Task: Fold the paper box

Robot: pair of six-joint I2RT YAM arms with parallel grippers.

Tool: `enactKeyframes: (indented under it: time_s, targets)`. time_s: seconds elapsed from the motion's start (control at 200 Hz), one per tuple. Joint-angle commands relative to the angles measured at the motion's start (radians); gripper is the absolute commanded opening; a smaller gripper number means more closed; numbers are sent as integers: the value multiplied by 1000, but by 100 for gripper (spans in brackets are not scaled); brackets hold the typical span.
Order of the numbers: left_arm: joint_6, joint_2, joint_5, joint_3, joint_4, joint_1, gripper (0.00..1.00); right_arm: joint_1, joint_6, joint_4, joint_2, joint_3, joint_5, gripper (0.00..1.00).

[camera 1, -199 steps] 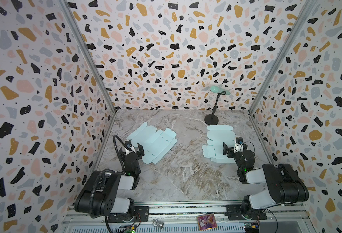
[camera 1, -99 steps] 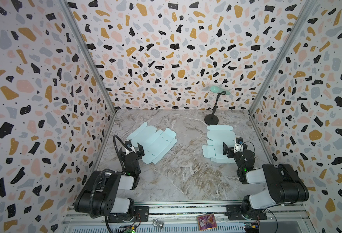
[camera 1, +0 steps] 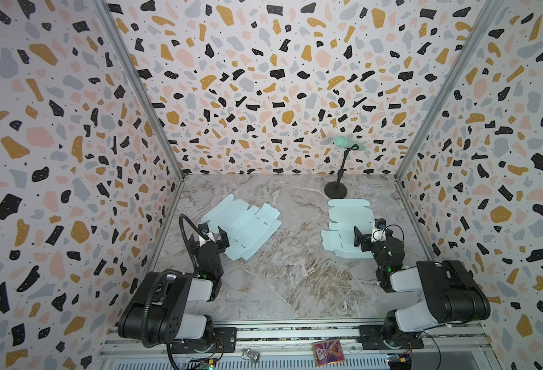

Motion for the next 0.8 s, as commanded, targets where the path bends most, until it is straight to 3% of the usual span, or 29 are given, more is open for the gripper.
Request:
enactKeyframes:
  time_s: [0.0,0.13,0.531,0.641,0.796]
  targets:
    - [4,-38,22,20,-9,3,100,-4,-10,-24,-30,27,-15,99]
    - [1,-87,23,54,-107,3,100,-2,-4,-28,-58,16,0,99]
    - [-73,-257,69,153,-443,1,100,74,-11,-287,-292,45,103,99]
    - [-132,-305,157,197,-532,-1,100,118,35,-375,-364,70,126,99]
    - [-198,-346,238,265,-655,-46,100,212,174,-594,-413,175,246,99]
